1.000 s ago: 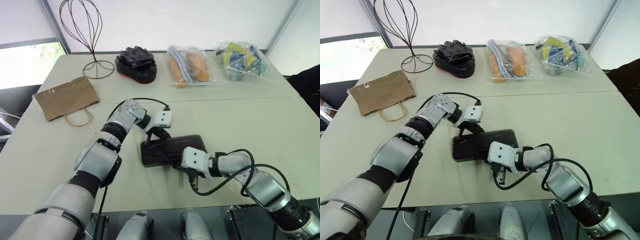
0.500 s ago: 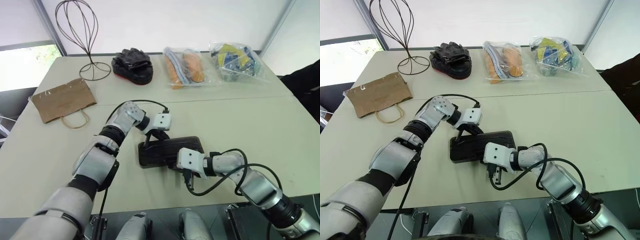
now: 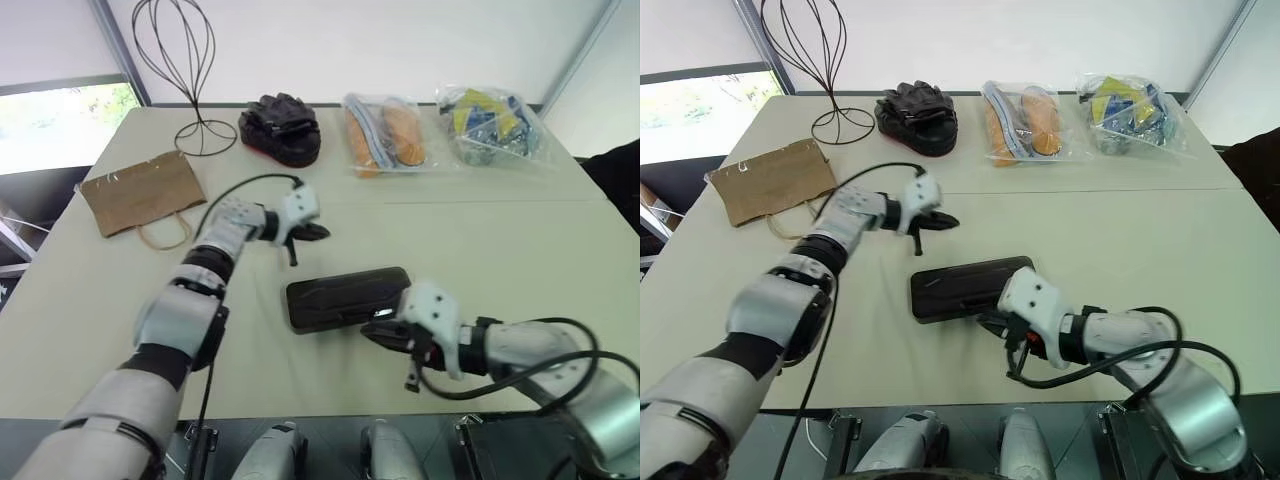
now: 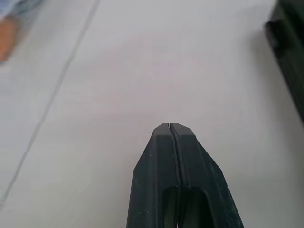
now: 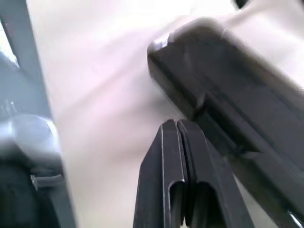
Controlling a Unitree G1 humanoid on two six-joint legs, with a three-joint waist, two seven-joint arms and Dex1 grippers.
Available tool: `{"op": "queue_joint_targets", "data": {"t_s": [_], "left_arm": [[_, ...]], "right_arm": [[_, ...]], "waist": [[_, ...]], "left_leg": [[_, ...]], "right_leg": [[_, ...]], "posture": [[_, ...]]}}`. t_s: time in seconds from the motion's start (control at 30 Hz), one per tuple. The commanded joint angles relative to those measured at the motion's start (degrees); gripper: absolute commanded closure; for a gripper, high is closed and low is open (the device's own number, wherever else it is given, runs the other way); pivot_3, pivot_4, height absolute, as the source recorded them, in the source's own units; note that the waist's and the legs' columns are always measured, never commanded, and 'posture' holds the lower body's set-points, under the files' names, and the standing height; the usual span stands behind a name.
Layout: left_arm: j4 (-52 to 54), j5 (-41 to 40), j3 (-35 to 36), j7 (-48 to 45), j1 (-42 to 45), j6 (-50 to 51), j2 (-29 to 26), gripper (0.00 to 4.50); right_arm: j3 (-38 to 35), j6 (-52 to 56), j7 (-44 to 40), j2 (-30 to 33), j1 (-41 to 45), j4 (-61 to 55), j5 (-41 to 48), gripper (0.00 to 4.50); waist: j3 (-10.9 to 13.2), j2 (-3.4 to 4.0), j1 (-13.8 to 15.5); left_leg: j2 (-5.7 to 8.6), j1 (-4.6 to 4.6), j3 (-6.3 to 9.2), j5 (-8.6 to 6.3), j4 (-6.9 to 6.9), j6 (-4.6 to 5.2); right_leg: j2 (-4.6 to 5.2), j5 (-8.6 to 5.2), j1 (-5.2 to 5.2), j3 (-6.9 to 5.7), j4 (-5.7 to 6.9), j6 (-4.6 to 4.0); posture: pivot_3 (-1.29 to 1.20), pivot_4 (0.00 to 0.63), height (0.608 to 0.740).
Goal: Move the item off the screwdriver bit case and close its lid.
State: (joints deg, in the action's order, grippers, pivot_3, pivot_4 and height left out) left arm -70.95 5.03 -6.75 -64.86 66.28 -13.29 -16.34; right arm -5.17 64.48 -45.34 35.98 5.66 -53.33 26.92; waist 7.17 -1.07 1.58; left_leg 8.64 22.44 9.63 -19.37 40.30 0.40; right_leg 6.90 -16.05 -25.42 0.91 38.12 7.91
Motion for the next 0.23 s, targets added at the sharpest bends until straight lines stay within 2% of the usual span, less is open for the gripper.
{"op": "queue_joint_targets", "data": {"t_s": [0.03,0.17,0.23], "left_arm": [[8.0,-7.7,5.9,-6.4,-0.9,6.9,-3.7,4.5],[32.3,-15.6,9.9,-6.9,-13.4,24.3,-8.8,4.5],[46.3,-18.1,11.7,-3.1,-21.7,31.6,-10.9,4.5]], "right_arm": [[-11.1,0.4,1.1,-0.8,2.9,2.2,5.5,4.47],[-12.9,-7.5,7.0,-1.1,6.1,12.1,0.4,4.47],[-11.7,-12.4,9.7,-1.7,6.4,15.8,-2.5,4.47]], "waist": [[0.0,0.01,-0.1],[0.0,0.06,-1.3],[0.0,0.07,-1.4]], "left_leg": [[0.02,0.0,0.0,0.0,0.01,0.0],[0.01,-0.09,0.02,0.0,-0.09,0.0],[-0.02,-0.12,0.07,0.0,-0.22,0.0]], "right_leg": [[-0.01,0.0,0.03,-0.02,-0.01,0.0],[0.05,0.0,0.07,0.02,0.02,0.0],[0.03,0.0,0.03,0.03,0.05,0.0]], "posture": [[0.0,0.15,0.74],[0.0,0.15,0.74],[0.0,0.15,0.74]]}}
